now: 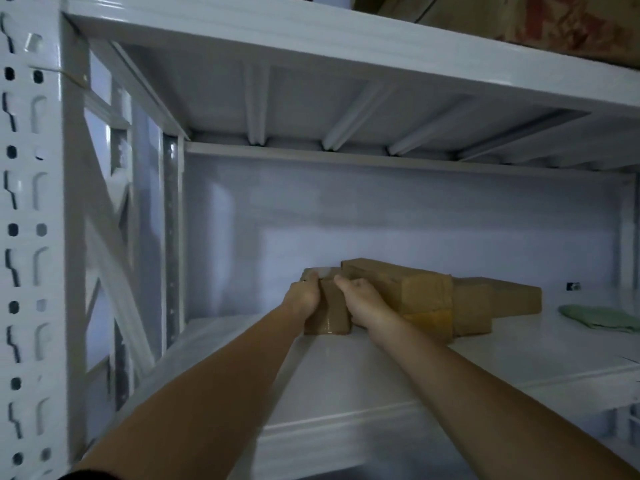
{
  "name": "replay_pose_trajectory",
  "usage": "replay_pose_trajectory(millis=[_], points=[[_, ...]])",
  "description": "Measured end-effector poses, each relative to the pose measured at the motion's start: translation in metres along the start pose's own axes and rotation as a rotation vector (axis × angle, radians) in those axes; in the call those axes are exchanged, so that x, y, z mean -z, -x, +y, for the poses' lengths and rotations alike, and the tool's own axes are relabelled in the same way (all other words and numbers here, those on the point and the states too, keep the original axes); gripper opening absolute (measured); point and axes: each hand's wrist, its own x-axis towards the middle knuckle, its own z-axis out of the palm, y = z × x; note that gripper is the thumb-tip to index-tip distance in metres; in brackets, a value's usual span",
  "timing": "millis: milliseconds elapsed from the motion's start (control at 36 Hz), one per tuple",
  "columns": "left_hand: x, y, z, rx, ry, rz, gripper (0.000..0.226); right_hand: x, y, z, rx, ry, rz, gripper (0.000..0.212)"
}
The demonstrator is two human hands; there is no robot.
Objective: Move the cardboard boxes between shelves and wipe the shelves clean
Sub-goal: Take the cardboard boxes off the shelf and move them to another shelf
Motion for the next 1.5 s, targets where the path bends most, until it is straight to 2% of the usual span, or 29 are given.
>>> replay_pose_trajectory(millis=[83, 139, 194, 222, 278, 333, 444, 500, 556, 667, 722, 889, 944, 1056, 1111, 1167, 1222, 1306, 1389, 1500], points=[[0.004, 0.014, 0.005, -0.019, 0.009, 0.001, 0.054, -0.002, -0.013, 0.004, -0.114, -0.145, -0.032, 0.078], [0.004, 0.03, 0.012, -0.016, 0.013, 0.013, 0.055, -0.005, -0.032, 0.019, -0.122, -0.195, -0.036, 0.096], [0.007, 0.036, 0.014, -0.018, -0.013, 0.046, 0.064, -0.008, -0.018, 0.014, -0.129, -0.21, -0.03, 0.101], [0.009, 0.035, 0.013, -0.021, -0.019, 0.069, 0.074, -0.01, -0.005, 0.005, -0.128, -0.224, -0.04, 0.093], [0.016, 0.026, 0.008, -0.03, -0.013, 0.111, 0.092, -0.011, 0.011, -0.008, -0.128, -0.261, -0.08, 0.063], [0.027, 0.042, 0.013, -0.039, 0.017, 0.153, 0.09, -0.009, 0.019, -0.016, -0.136, -0.318, -0.122, 0.049], [0.037, 0.128, 0.043, -0.142, 0.109, 0.174, 0.056, -0.002, 0.043, -0.034, -0.061, -0.421, -0.149, 0.057], [0.039, 0.155, 0.047, -0.213, 0.121, 0.189, 0.054, 0.001, 0.06, -0.036, -0.018, -0.435, -0.176, 0.059], [0.043, 0.184, 0.049, -0.258, 0.132, 0.21, 0.055, 0.004, 0.084, -0.037, 0.059, -0.43, -0.21, 0.05], [0.046, 0.244, 0.045, -0.355, 0.207, 0.159, 0.03, 0.009, 0.139, -0.029, 0.219, -0.429, -0.259, 0.034], [0.042, 0.268, 0.035, -0.381, 0.234, 0.184, 0.025, 0.009, 0.164, -0.023, 0.258, -0.457, -0.281, 0.028], [0.041, 0.332, 0.007, -0.397, 0.258, 0.32, 0.037, -0.004, 0.227, -0.01, 0.366, -0.485, -0.351, 0.026], [0.047, 0.352, 0.0, -0.4, 0.251, 0.35, 0.043, -0.012, 0.245, -0.01, 0.356, -0.507, -0.372, 0.027], [0.073, 0.391, -0.008, -0.412, 0.24, 0.435, 0.037, -0.035, 0.283, -0.017, 0.314, -0.543, -0.429, 0.027], [0.089, 0.409, -0.012, -0.395, 0.248, 0.465, 0.041, -0.05, 0.303, -0.024, 0.311, -0.552, -0.451, 0.033], [0.108, 0.43, -0.017, -0.372, 0.266, 0.505, 0.041, -0.067, 0.324, -0.032, 0.312, -0.559, -0.479, 0.038], [0.132, 0.451, -0.021, -0.369, 0.276, 0.538, 0.04, -0.088, 0.345, -0.041, 0.322, -0.562, -0.512, 0.026], [0.174, 0.485, -0.027, -0.353, 0.256, 0.576, 0.046, -0.127, 0.382, -0.056, 0.298, -0.588, -0.556, 0.024], [0.225, 0.522, -0.038, -0.319, 0.231, 0.629, 0.035, -0.175, 0.427, -0.07, 0.25, -0.615, -0.613, 0.024], [0.292, 0.573, -0.057, -0.229, 0.225, 0.716, 0.035, -0.239, 0.489, -0.085, 0.196, -0.628, -0.669, 0.023]])
